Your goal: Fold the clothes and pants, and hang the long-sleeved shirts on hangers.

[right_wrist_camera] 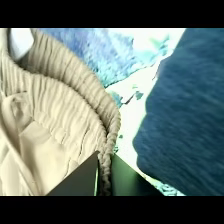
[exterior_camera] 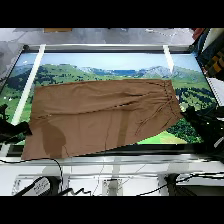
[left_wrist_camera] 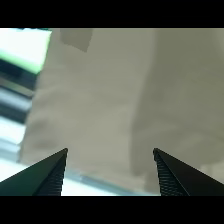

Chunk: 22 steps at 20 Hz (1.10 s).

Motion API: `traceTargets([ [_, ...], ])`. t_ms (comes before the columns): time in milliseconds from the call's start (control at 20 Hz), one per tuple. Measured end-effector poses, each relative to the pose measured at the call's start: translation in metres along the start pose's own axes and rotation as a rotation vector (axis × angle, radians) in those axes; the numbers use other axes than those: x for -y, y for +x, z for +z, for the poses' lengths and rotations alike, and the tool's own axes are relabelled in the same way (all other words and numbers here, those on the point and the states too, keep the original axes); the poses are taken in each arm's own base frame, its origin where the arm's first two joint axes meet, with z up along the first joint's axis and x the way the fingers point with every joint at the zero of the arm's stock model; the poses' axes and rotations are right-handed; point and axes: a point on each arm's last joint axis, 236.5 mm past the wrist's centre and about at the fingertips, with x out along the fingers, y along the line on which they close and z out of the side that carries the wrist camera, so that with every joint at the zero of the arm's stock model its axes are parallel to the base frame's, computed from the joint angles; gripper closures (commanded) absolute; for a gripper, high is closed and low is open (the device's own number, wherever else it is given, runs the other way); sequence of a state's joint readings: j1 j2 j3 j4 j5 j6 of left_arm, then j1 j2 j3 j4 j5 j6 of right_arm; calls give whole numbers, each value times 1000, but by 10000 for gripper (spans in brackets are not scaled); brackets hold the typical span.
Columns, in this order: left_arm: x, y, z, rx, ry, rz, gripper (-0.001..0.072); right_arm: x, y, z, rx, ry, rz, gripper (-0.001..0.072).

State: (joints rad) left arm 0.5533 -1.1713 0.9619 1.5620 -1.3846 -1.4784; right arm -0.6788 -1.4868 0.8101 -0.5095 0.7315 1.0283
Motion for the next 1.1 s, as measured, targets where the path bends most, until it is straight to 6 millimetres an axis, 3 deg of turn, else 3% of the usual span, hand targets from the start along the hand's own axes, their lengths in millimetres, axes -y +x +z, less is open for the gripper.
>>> traceTargets([
  [350,-56,0,-47,-156,-37,95,104,-2,3,-5,-28,-47,-10,672],
  [500,-67,7,-70,-165,-95,37,104,-3,3,-5,-29,-51,-12,672],
  [700,-61,30,-89,-112,-187,-130,104,-3,3,-5,-29,-52,-12,672],
  [850,-50,46,-88,-37,-253,-253,103,-3,3,-5,-30,-52,-12,672],
  [1100,-52,67,-82,59,-321,-288,104,-4,3,-7,-38,-48,-7,672],
])
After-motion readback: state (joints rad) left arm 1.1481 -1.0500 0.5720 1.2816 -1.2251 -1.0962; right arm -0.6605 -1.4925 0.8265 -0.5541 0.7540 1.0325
